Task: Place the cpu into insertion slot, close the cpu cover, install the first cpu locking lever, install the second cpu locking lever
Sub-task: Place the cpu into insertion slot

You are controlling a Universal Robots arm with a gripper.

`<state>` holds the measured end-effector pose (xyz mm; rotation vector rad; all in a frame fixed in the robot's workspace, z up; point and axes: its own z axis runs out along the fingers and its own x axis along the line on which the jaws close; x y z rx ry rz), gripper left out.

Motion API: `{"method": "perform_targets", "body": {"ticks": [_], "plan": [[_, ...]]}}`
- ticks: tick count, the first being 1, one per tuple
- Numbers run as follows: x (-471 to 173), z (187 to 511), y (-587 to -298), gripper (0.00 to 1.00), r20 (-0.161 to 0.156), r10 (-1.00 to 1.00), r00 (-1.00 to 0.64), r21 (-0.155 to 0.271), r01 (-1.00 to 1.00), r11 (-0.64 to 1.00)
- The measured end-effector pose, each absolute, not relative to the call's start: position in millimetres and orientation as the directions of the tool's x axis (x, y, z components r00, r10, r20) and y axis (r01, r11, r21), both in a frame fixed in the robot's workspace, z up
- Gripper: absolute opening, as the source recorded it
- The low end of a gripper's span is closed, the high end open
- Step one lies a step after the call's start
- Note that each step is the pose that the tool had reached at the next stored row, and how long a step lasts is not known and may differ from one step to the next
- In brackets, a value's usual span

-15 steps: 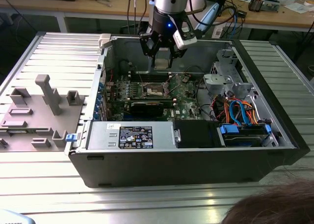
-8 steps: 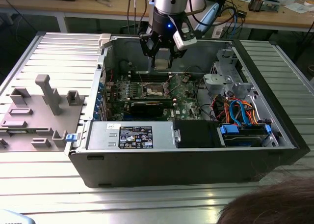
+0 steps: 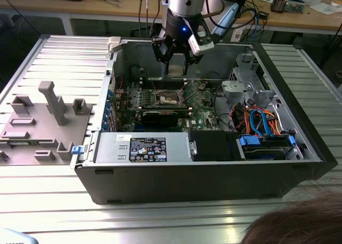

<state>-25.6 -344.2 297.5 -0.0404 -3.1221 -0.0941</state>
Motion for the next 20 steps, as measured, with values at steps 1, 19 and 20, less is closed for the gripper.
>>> {"method": "perform_targets", "body": {"ticks": [1, 19, 20], "plan": [[-25.6, 297.3, -344.2, 0.54, 0.019, 0.025, -1.000, 0.060, 0.026, 0.998], [-27.6, 293.6, -344.2, 0.54, 0.019, 0.025, -1.000, 0.060, 0.026, 0.998], [-29.0, 293.4, -344.3, 0.54, 0.019, 0.025, -1.000, 0.060, 0.026, 0.998]]}}
